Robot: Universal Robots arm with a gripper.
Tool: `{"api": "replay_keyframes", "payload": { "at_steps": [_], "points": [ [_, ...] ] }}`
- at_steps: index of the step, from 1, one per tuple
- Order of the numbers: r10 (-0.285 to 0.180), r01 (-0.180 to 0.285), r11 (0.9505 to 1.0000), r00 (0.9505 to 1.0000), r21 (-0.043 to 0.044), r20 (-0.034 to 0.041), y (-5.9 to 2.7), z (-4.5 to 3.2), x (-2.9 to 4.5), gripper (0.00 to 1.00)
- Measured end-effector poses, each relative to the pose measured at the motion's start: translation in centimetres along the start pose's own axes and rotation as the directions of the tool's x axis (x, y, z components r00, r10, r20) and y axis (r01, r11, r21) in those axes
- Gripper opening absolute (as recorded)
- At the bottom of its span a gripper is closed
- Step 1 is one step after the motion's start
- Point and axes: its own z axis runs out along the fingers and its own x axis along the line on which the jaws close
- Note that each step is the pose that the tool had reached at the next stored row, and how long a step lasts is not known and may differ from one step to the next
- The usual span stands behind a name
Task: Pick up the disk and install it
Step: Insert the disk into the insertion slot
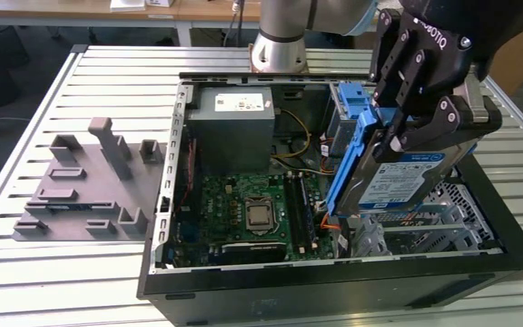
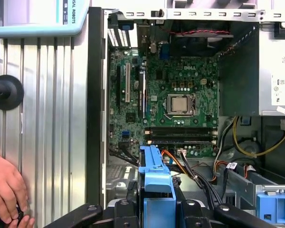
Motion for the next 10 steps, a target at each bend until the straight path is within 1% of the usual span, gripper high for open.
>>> {"api": "replay_keyframes", "payload": {
  "at_steps": [6, 10],
  "points": [
    [0.000, 0.000, 1.0000, 1.0000, 0.0000, 0.0000, -0.77, 0.03, 0.00, 0.36],
    [0.000, 0.000, 1.0000, 1.0000, 0.0000, 0.0000, -1.62, 0.03, 0.02, 0.36]
  ]
}}
